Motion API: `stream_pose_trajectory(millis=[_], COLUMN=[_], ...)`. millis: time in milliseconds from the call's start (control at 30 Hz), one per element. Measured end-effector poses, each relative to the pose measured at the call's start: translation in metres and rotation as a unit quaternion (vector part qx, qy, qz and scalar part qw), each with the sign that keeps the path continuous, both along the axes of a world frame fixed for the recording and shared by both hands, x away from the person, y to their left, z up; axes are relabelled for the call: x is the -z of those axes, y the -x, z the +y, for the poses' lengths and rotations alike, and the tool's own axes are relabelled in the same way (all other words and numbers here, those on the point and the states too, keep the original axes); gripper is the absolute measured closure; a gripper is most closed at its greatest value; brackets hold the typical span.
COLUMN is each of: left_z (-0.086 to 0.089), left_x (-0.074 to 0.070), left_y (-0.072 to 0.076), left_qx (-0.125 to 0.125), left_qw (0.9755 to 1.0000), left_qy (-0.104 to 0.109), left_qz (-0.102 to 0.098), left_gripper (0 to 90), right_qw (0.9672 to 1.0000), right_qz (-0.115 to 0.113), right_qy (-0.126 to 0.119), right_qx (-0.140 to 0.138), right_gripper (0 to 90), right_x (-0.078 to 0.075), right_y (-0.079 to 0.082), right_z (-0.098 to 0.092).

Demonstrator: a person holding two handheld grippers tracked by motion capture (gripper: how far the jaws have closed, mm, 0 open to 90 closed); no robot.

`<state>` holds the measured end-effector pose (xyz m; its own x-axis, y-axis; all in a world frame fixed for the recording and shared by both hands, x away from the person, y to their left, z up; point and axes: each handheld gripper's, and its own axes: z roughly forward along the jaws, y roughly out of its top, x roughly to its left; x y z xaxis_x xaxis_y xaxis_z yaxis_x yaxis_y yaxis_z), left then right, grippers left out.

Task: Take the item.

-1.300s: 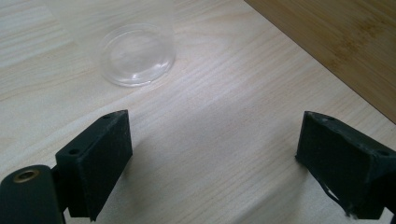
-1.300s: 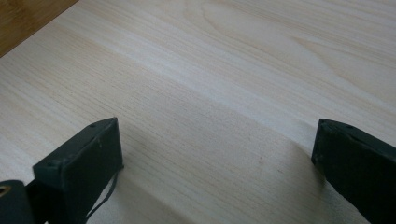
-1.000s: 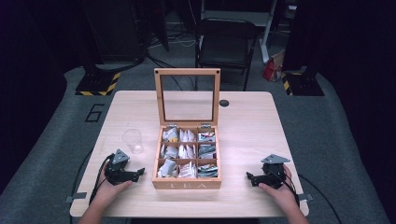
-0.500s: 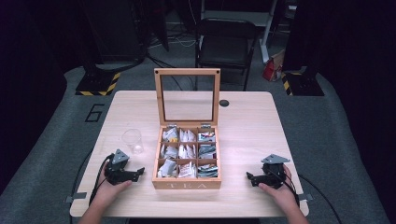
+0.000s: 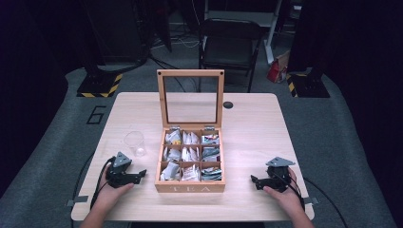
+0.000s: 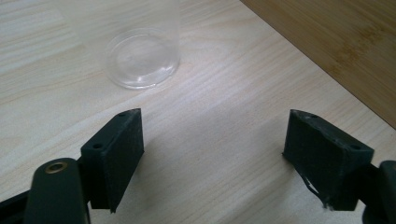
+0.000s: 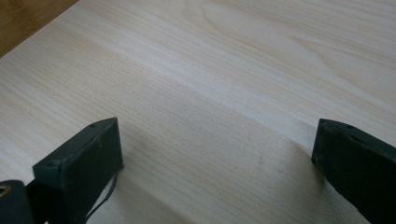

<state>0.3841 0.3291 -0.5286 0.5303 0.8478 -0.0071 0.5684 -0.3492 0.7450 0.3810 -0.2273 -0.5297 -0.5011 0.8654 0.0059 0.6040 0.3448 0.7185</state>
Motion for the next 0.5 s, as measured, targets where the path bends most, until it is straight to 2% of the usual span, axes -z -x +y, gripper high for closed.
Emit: stream_pose_trajectory(millis=[100,133,200,233,333,367,500], left_z=[0.001,0.001,0.002,0.002,0.003,0.003,0.003], left_x=[-0.002,-0.004,-0.009,-0.013,-0.018,-0.022,-0.029], left_y=[0.000,0.001,0.003,0.006,0.009,0.011,0.015], left_qx=[0.003,0.004,0.003,0.000,0.001,-0.005,-0.008], left_qw=[1.0000,0.9999,1.0000,0.9998,0.9997,0.9994,0.9988], left_qy=[-0.003,-0.010,0.005,0.020,0.024,0.034,0.047], left_qz=[0.004,0.000,-0.005,-0.005,-0.003,-0.002,-0.007], left_gripper=[22.5,22.5,25.8,27.1,28.1,28.3,30.0], right_qw=[1.0000,1.0000,1.0000,1.0000,1.0000,1.0000,1.0000], right_qz=[0.000,0.000,0.000,0.000,0.000,0.000,0.000], right_qy=[0.001,0.001,0.000,0.000,0.000,0.001,0.000], right_qx=[-0.001,-0.001,0.000,-0.001,-0.001,-0.001,0.000], right_gripper=[1.0,1.0,1.0,1.0,1.0,1.0,1.0], right_x=[0.000,0.000,0.000,0.000,0.000,0.000,0.000], right_y=[0.000,0.000,0.000,0.000,0.000,0.000,0.000], right_z=[0.000,0.000,0.000,0.000,0.000,0.000,0.000])
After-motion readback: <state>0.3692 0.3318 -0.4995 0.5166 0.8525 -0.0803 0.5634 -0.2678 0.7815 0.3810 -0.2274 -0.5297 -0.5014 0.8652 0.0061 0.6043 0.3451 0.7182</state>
